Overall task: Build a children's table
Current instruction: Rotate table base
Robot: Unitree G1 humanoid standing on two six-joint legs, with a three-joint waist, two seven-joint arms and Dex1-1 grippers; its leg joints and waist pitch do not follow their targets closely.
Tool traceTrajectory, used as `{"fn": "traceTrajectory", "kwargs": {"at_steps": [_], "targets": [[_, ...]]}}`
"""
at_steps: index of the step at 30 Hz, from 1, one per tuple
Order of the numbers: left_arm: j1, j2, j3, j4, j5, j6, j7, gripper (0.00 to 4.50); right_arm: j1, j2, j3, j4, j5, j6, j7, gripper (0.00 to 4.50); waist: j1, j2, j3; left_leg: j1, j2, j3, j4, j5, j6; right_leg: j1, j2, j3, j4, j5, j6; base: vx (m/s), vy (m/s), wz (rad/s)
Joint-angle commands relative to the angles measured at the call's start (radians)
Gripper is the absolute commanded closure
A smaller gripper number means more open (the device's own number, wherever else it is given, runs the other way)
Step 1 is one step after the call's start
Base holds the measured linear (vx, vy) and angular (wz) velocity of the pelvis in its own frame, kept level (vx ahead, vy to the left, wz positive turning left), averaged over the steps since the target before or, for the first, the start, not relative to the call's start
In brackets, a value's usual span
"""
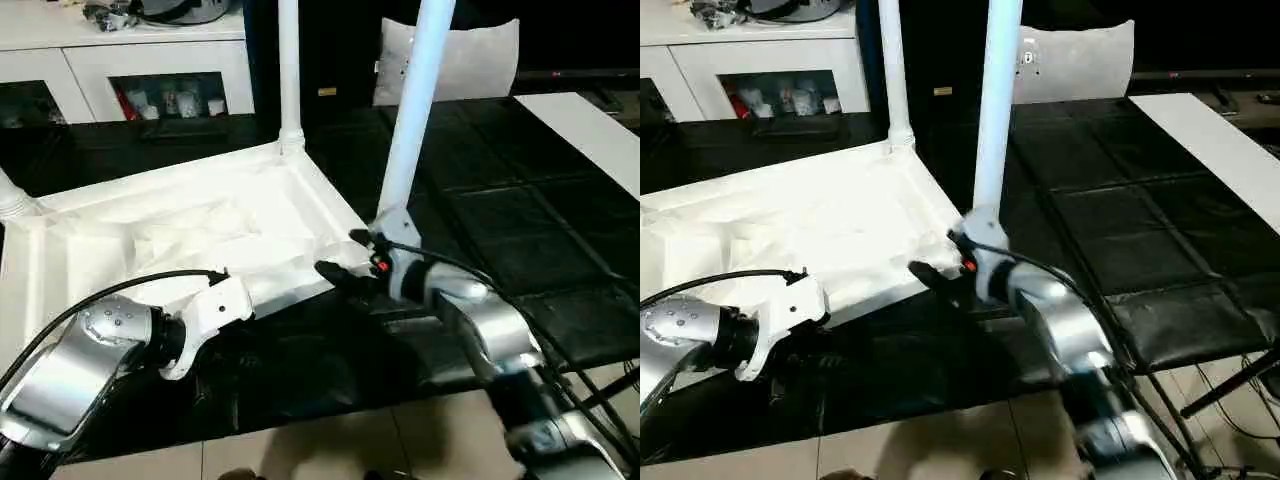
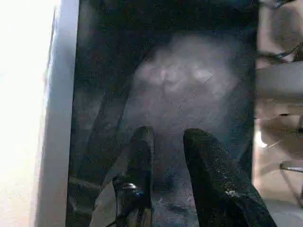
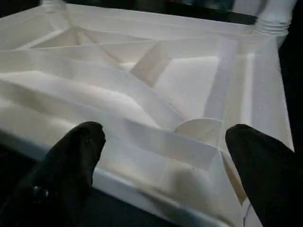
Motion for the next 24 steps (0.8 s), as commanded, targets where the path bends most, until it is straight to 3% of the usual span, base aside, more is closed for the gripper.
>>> {"fn": "traceTrajectory", "kwargs": {"at_steps": [1, 3, 7, 12, 18, 24], "targets": [[0.013, 0.003, -0.016, -0.027, 0.023, 0.036, 0.038, 3.25, -0.036, 0.029, -0.046, 0.089, -0.019, -0.052, -0.106, 0.0, -0.004, 0.01, -0.045, 0.005, 0.023, -0.013, -0.088, -0.315, -0.014, 0.043, -0.056, 0.058, -0.071, -0.449, -0.137, 0.0, 0.0, 0.0], [0.01, -0.004, -0.017, -0.007, 0.059, 0.029, 0.077, 3.25, -0.069, 0.059, -0.096, 0.164, -0.025, -0.095, -0.224, 0.0, -0.007, 0.011, -0.045, 0.004, 0.023, -0.014, -0.089, -0.314, -0.018, 0.044, -0.056, 0.058, -0.071, -0.455, -0.134, 0.0, 0.0, 0.0], [-0.007, -0.018, -0.007, 0.038, 0.087, 0.001, 0.135, 3.25, -0.124, 0.069, -0.187, 0.282, -0.009, -0.156, -0.387, 0.0, -0.001, 0.017, -0.047, 0.018, 0.021, -0.009, -0.086, -0.332, -0.033, 0.034, -0.047, 0.059, -0.069, -0.416, -0.135, 0.0, 0.0, 0.0], [-0.035, -0.041, 0.007, 0.088, 0.109, -0.043, 0.204, 3.25, -0.17, 0.024, -0.283, 0.377, 0.025, -0.217, -0.478, 0.0, 0.008, 0.014, -0.052, 0.01, 0.017, -0.008, -0.086, -0.301, -0.03, 0.042, -0.047, 0.064, -0.056, -0.331, -0.15, 0.0, 0.0, 0.0], [-0.047, -0.069, 0.012, 0.119, 0.128, -0.083, 0.259, 3.25, -0.215, -0.037, -0.326, 0.477, 0.02, -0.297, -0.531, 0.0, 0.017, 0.006, -0.055, 0.004, 0.015, -0.002, -0.08, -0.248, -0.01, 0.046, -0.047, 0.063, -0.056, -0.334, -0.148, 0.0, 0.0, 0.0], [-0.067, -0.11, 0.005, 0.2, 0.153, -0.167, 0.346, 3.25, -0.234, -0.129, -0.36, 0.548, 0.01, -0.355, -0.546, 0.0, 0.019, 0.002, -0.061, -0.003, 0.011, 0.001, -0.072, -0.2, 0.012, 0.048, -0.044, 0.061, -0.05, -0.274, -0.163, 0.0, 0.0, 0.0]]}}
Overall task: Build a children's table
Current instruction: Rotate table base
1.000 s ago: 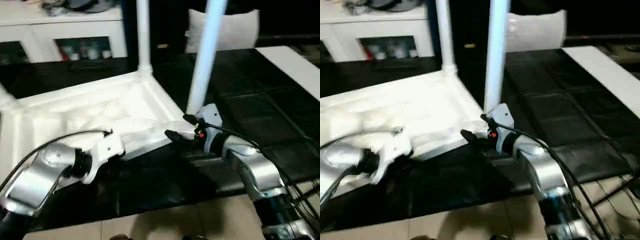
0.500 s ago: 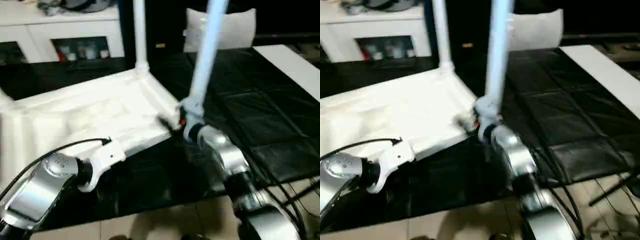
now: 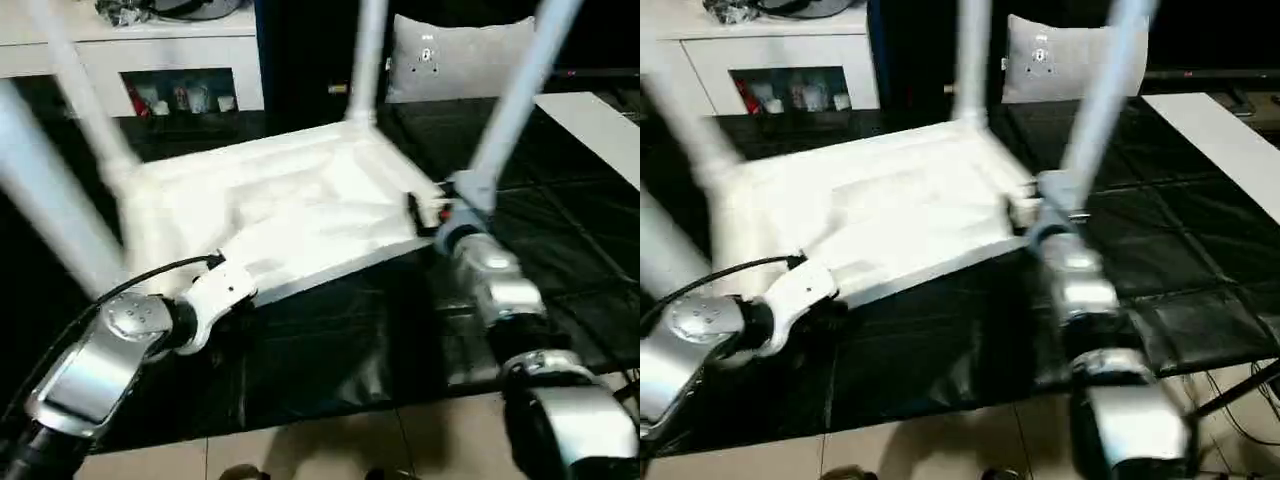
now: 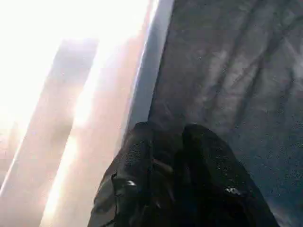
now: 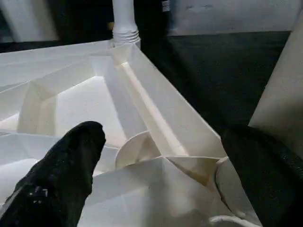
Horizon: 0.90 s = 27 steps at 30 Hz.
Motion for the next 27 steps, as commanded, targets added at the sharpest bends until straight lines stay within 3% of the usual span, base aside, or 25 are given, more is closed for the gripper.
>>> {"fn": "traceTrajectory", "kwargs": {"at_steps": [1, 7, 8, 11, 12, 15, 16, 17, 19, 21, 24, 27], "targets": [[-0.016, -0.01, 0.032, 0.045, 0.043, -0.026, 0.077, 3.25, -0.015, -0.064, -0.051, 0.009, -0.011, -0.045, -0.038, 0.0, -0.011, 0.002, -0.068, 0.003, 0.017, 0.001, -0.07, -0.183, 0.017, 0.058, -0.043, 0.051, -0.048, -0.252, -0.17, 0.0, 0.0, 0.0], [-0.006, -0.111, 0.085, 0.085, 0.024, -0.054, 0.181, 3.25, -0.004, -0.138, -0.057, 0.028, -0.031, -0.088, -0.028, 0.0, -0.01, -0.005, -0.072, -0.007, 0.014, 0.005, -0.06, -0.125, 0.053, 0.062, -0.041, 0.048, -0.043, -0.203, -0.185, 0.0, 0.0, 0.0], [0.003, -0.131, 0.1, 0.087, 0.017, -0.057, 0.206, 3.25, 0.0, -0.144, -0.053, 0.023, -0.034, -0.096, -0.014, 0.0, -0.01, -0.001, -0.073, -0.007, 0.014, 0.005, -0.058, -0.126, 0.054, 0.061, -0.041, 0.047, -0.043, -0.205, -0.185, 0.0, 0.0, 0.0], [0.032, -0.199, 0.157, 0.08, -0.027, -0.079, 0.267, 3.25, 0.024, -0.146, -0.04, -0.016, -0.029, -0.101, 0.033, 0.0, -0.014, -0.008, -0.068, -0.013, 0.012, 0.007, -0.057, -0.149, 0.068, 0.063, -0.041, 0.044, -0.053, -0.254, -0.172, 0.0, 0.0, 0.0], [0.057, -0.25, 0.2, 0.062, -0.057, -0.089, 0.314, 3.07, 0.052, -0.141, -0.023, -0.066, -0.02, -0.097, 0.088, 0.0, -0.013, -0.007, -0.072, -0.011, 0.012, 0.007, -0.057, -0.155, 0.072, 0.062, -0.04, 0.043, -0.054, -0.276, -0.163, 0.0, 0.0, 0.0], [0.118, -0.307, 0.24, 0.02, -0.072, -0.115, 0.376, 2.91, 0.122, -0.134, 0.02, -0.19, 0.02, -0.069, 0.259, 0.0, -0.021, -0.011, -0.07, -0.018, 0.018, 0.003, -0.059, -0.167, 0.095, 0.063, -0.039, 0.04, -0.059, -0.289, -0.155, 0.0, 0.0, 0.0], [0.168, -0.325, 0.248, 0.004, -0.06, -0.145, 0.407, 2.77, 0.172, -0.125, 0.035, -0.296, 0.094, 0.03, 0.36, 0.0, -0.029, -0.013, -0.068, -0.017, 0.016, 0.003, -0.059, -0.185, 0.114, 0.064, -0.033, 0.038, -0.067, -0.328, -0.141, 0.0, 0.0, 0.0], [0.197, -0.335, 0.257, -0.001, -0.052, -0.177, 0.429, 2.64, 0.199, -0.124, 0.047, -0.344, 0.11, 0.055, 0.376, 0.0, -0.029, -0.013, -0.068, -0.019, 0.022, 0.0, -0.061, -0.19, 0.115, 0.064, -0.039, 0.039, -0.067, -0.34, -0.134, 0.0, 0.0, 0.0], [0.25, -0.356, 0.277, -0.011, -0.037, -0.219, 0.471, 2.52, 0.251, -0.121, 0.07, -0.432, 0.134, 0.089, 0.392, 0.0, -0.035, -0.016, -0.066, -0.014, 0.022, 0.002, -0.062, -0.211, 0.108, 0.053, -0.035, 0.037, -0.081, -0.424, -0.106, 0.0, 0.0, 0.0], [0.314, -0.392, 0.304, -0.031, -0.028, -0.266, 0.521, 2.5, 0.319, -0.119, 0.103, -0.547, 0.174, 0.151, 0.428, 0.0, -0.033, -0.018, -0.061, -0.013, 0.023, 0.001, -0.064, -0.229, 0.097, 0.051, -0.036, 0.037, -0.088, -0.474, -0.078, 0.0, 0.0, 0.0], [0.356, -0.419, 0.319, -0.048, -0.019, -0.312, 0.559, 2.22, 0.373, -0.121, 0.133, -0.628, 0.172, 0.163, 0.457, 0.0, -0.033, -0.013, -0.059, -0.004, 0.022, -0.001, -0.066, -0.274, 0.08, 0.043, -0.036, 0.033, -0.105, -0.549, -0.041, 0.0, 0.0, 0.0], [0.37, -0.447, 0.342, -0.05, -0.003, -0.382, 0.631, 2.08, 0.436, -0.119, 0.162, -0.729, 0.158, 0.205, 0.466, 0.0, -0.033, -0.013, -0.051, -0.006, 0.024, -0.003, -0.072, -0.305, 0.072, 0.039, -0.031, 0.029, -0.113, -0.573, -0.016, 0.0, 0.0, 0.0]]}}
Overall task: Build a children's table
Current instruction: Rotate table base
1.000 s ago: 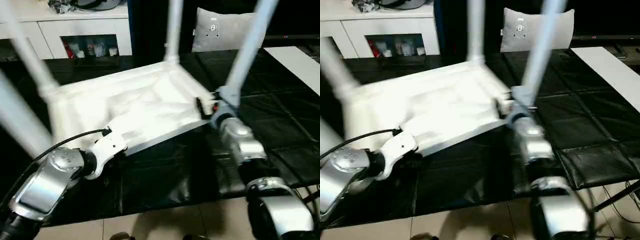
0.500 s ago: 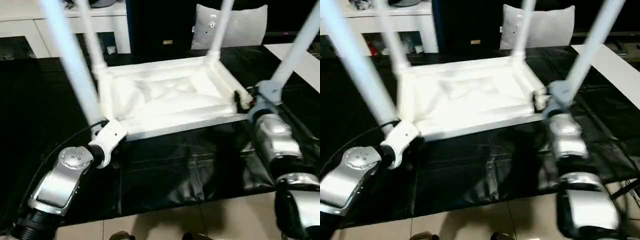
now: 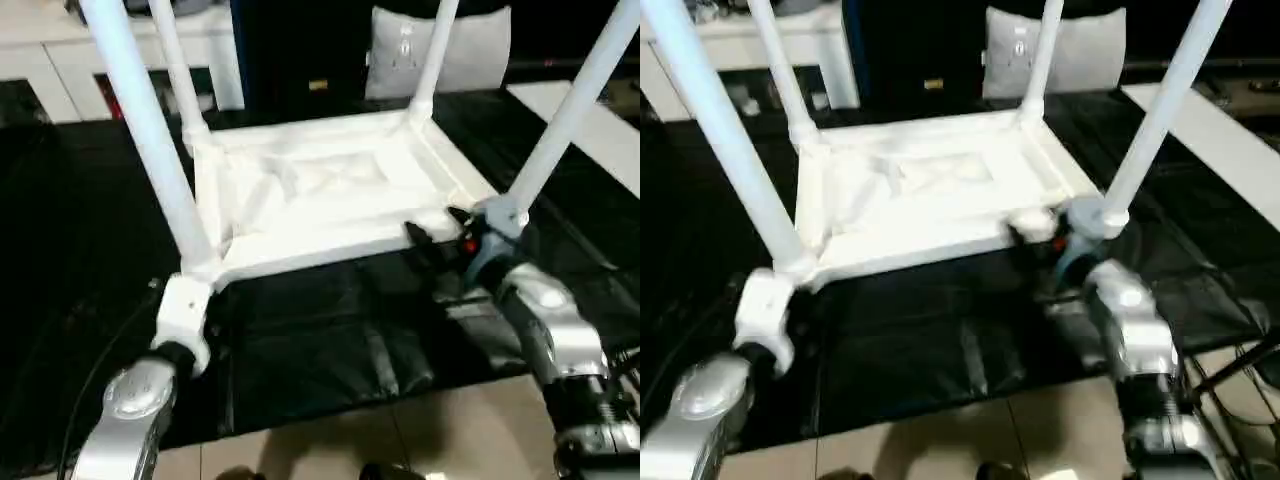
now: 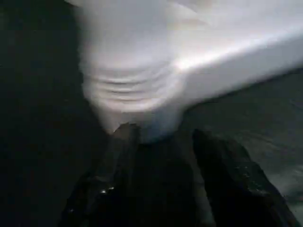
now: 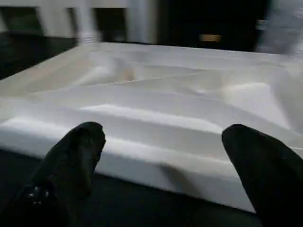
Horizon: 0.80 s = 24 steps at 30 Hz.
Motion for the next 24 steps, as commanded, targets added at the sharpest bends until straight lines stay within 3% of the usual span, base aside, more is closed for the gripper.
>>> {"fn": "traceTrajectory", "kwargs": {"at_steps": [1, 8, 15, 20, 21, 23, 24], "targets": [[-0.011, -0.009, 0.026, -0.017, 0.015, -0.049, 0.054, 2.0, 0.027, -0.011, 0.036, -0.093, 0.012, 0.074, 0.033, 0.0, -0.001, -0.006, -0.055, 0.008, 0.015, -0.006, -0.074, -0.317, 0.061, 0.04, -0.039, 0.033, -0.11, -0.582, -0.01, 0.0, 0.0, 0.0], [-0.034, -0.012, 0.046, 0.007, -0.017, -0.107, 0.028, 1.49, 0.103, -0.044, 0.115, -0.214, 0.044, 0.189, 0.101, 0.0, 0.002, -0.009, -0.059, 0.0, 0.021, -0.012, -0.08, -0.309, 0.058, 0.047, -0.044, 0.038, -0.103, -0.525, -0.01, 0.0, 0.0, 0.0], [-0.093, 0.033, 0.069, 0.057, -0.075, -0.174, -0.049, 0.97, 0.13, -0.051, 0.126, -0.259, 0.022, 0.226, 0.111, 0.0, 0.004, -0.008, -0.06, -0.001, 0.023, -0.013, -0.081, -0.293, 0.054, 0.048, -0.047, 0.042, -0.095, -0.481, -0.031, 0.0, 0.0, 0.0], [-0.122, 0.055, 0.086, 0.077, -0.127, -0.164, -0.111, 0.56, 0.12, -0.051, 0.127, -0.242, 0.002, 0.241, 0.084, 0.0, 0.005, -0.011, -0.06, 0.0, 0.022, -0.011, -0.081, -0.276, 0.046, 0.05, -0.05, 0.046, -0.088, -0.459, -0.049, 0.0, 0.0, 0.0], [-0.157, 0.069, 0.096, 0.101, -0.179, -0.147, -0.164, 0.51, 0.106, -0.042, 0.13, -0.21, -0.025, 0.251, 0.046, 0.0, 0.005, -0.015, -0.058, 0.001, 0.022, -0.009, -0.081, -0.273, 0.046, 0.047, -0.05, 0.047, -0.09, -0.465, -0.051, 0.0, 0.0, 0.0], [-0.169, 0.074, 0.096, 0.112, -0.201, -0.139, -0.185, 0.29, 0.1, -0.039, 0.13, -0.2, -0.034, 0.256, 0.033, 0.0, 0.007, -0.011, -0.061, 0.004, 0.021, -0.01, -0.079, -0.265, 0.039, 0.047, -0.05, 0.048, -0.084, -0.453, -0.061, 0.0, 0.0, 0.0], [-0.196, 0.087, 0.091, 0.134, -0.226, -0.123, -0.223, 0.19, 0.087, -0.028, 0.129, -0.168, -0.05, 0.264, 0.006, 0.0, 0.007, -0.015, -0.059, 0.002, 0.023, -0.01, -0.081, -0.264, 0.037, 0.048, -0.051, 0.048, -0.083, -0.44, -0.066, 0.0, 0.0, 0.0]]}}
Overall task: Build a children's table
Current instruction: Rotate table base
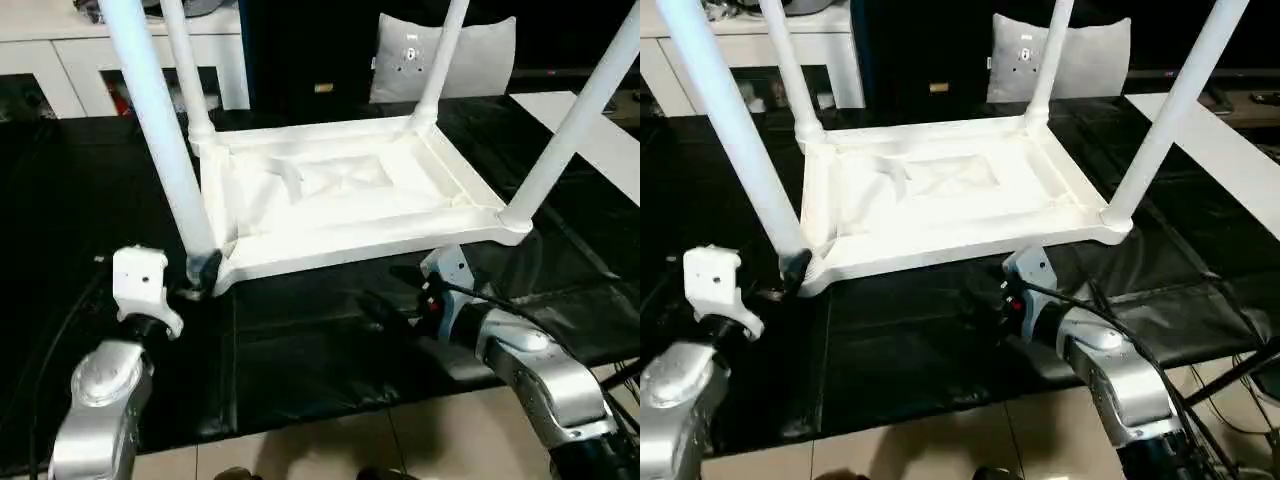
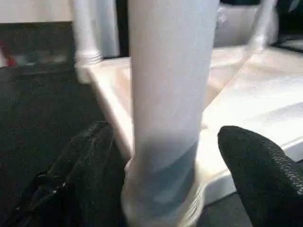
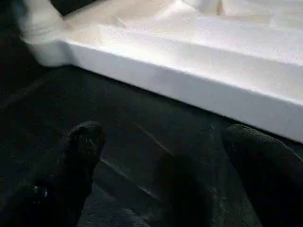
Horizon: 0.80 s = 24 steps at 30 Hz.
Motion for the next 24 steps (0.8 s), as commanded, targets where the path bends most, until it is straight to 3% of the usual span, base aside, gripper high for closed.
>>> {"fn": "traceTrajectory", "kwargs": {"at_steps": [1, 2, 4, 7, 10, 11, 12, 16, 19, 24], "targets": [[-0.067, 0.031, -0.009, 0.055, -0.091, 0.072, -0.127, 0.15, -0.045, 0.022, -0.007, 0.089, -0.049, 0.03, -0.08, 0.0, 0.003, -0.004, -0.052, 0.003, 0.018, -0.007, -0.082, -0.271, 0.032, 0.043, -0.051, 0.048, -0.08, -0.468, -0.069, 0.0, 0.0, 0.0], [-0.091, 0.042, -0.02, 0.075, -0.1, 0.079, -0.165, 0.11, -0.061, 0.032, -0.011, 0.123, -0.061, 0.028, -0.102, 0.0, 0.003, -0.002, -0.052, 0.007, 0.015, -0.006, -0.081, -0.282, 0.028, 0.04, -0.051, 0.047, -0.083, -0.491, -0.068, 0.0, 0.0, 0.0], [-0.131, 0.056, -0.036, 0.118, -0.102, 0.081, -0.215, 0.05, -0.089, 0.045, -0.022, 0.175, -0.075, 0.022, -0.133, 0.0, 0.004, -0.006, -0.058, 0.006, 0.021, -0.007, -0.081, -0.255, 0.015, 0.046, -0.053, 0.051, -0.073, -0.425, -0.082, 0.0, 0.0, 0.0], [-0.189, 0.075, -0.062, 0.192, -0.088, 0.071, -0.272, 0.05, -0.127, 0.057, -0.037, 0.242, -0.083, 0.011, -0.161, 0.0, 0.009, -0.003, -0.06, 0.014, 0.017, -0.003, -0.079, -0.247, 0.012, 0.043, -0.052, 0.052, -0.071, -0.403, -0.094, 0.0, 0.0, 0.0], [-0.288, 0.093, -0.102, 0.309, -0.097, 0.077, -0.373, 0.05, -0.192, 0.069, -0.054, 0.364, -0.111, -0.023, -0.201, 0.0, 0.026, 0.0, -0.069, 0.018, 0.021, 0.001, -0.076, -0.197, 0.001, 0.048, -0.055, 0.057, -0.054, -0.299, -0.131, 0.0, 0.0, 0.0], [-0.305, 0.097, -0.116, 0.316, -0.109, 0.092, -0.411, 0.05, -0.208, 0.072, -0.061, 0.393, -0.112, -0.038, -0.203, 0.0, 0.028, -0.002, -0.07, 0.017, 0.021, 0.0, -0.076, -0.185, 0.0, 0.05, -0.056, 0.057, -0.049, -0.276, -0.14, 0.0, 0.0, 0.0], [-0.315, 0.1, -0.128, 0.315, -0.122, 0.105, -0.445, 0.05, -0.222, 0.076, -0.068, 0.419, -0.11, -0.052, -0.206, 0.0, 0.031, 0.004, -0.073, 0.017, 0.022, 0.001, -0.075, -0.167, -0.004, 0.053, -0.058, 0.058, -0.042, -0.24, -0.157, 0.0, 0.0, 0.0], [-0.309, 0.127, -0.183, 0.244, -0.178, 0.177, -0.593, 0.05, -0.277, 0.086, -0.084, 0.516, -0.112, -0.099, -0.215, 0.0, 0.034, 0.0, -0.08, 0.011, 0.023, 0.004, -0.07, -0.109, 0.005, 0.063, -0.061, 0.061, -0.023, -0.14, -0.208, 0.0, 0.0, 0.0], [-0.263, 0.165, -0.243, 0.13, -0.227, 0.233, -0.688, 0.05, -0.304, 0.095, -0.085, 0.568, -0.12, -0.129, -0.207, 0.0, 0.029, -0.005, -0.075, 0.008, 0.025, 0.007, -0.072, -0.136, 0.009, 0.065, -0.064, 0.063, -0.025, -0.176, -0.219, 0.0, 0.0, 0.0], [-0.21, 0.192, -0.305, 0.014, -0.257, 0.284, -0.727, 0.05, -0.322, 0.112, -0.074, 0.59, -0.124, -0.158, -0.185, 0.0, 0.012, -0.011, -0.063, 0.004, 0.023, 0.003, -0.077, -0.224, -0.008, 0.065, -0.065, 0.064, -0.045, -0.391, -0.155, 0.0, 0.0, 0.0]]}}
